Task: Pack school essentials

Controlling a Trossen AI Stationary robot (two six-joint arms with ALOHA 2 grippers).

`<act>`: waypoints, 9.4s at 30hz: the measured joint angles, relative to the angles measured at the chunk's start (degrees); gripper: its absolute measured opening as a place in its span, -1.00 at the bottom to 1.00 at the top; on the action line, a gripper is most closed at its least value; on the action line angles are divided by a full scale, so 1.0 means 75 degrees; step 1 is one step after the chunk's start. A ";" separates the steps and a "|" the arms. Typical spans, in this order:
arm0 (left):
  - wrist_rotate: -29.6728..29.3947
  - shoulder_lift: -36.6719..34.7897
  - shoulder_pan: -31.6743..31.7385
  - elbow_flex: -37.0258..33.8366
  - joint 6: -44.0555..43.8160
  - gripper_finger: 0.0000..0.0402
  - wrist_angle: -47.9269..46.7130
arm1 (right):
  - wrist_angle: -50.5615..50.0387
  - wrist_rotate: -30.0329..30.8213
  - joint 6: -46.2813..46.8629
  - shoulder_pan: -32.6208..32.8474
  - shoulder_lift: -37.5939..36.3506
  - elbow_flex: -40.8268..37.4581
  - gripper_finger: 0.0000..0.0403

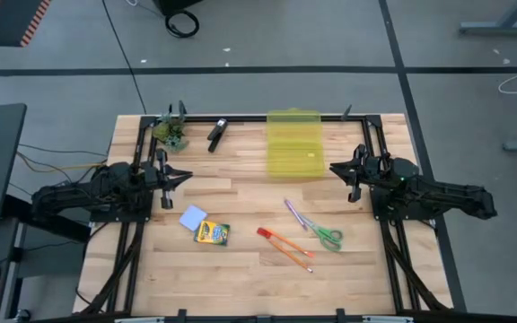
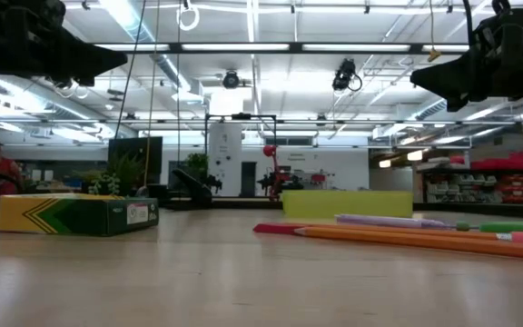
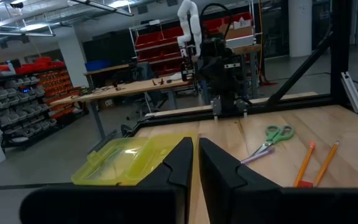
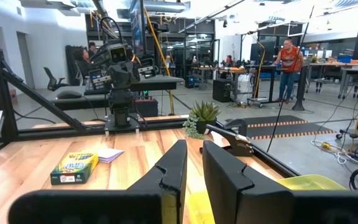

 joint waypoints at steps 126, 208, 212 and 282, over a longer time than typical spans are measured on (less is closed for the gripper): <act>-0.1645 0.0154 0.0000 -0.0233 -0.2594 -0.84 -0.1034 | -0.0004 0.1629 0.4163 0.3072 0.7171 0.3005 -0.49; -0.1645 0.0153 -0.0002 -0.0228 -0.2597 -0.82 -0.1036 | -0.2672 0.2546 0.5320 0.4881 1.1073 0.6686 -0.24; -0.1645 0.0152 -0.0003 -0.0227 -0.2597 -0.85 -0.1061 | -0.2595 0.2559 0.5329 0.5009 1.1411 0.6688 -0.24; -0.1645 0.0152 0.0000 -0.0227 -0.2597 -0.82 -0.1052 | -0.2323 0.3623 0.5490 0.5293 1.4322 0.7504 -0.47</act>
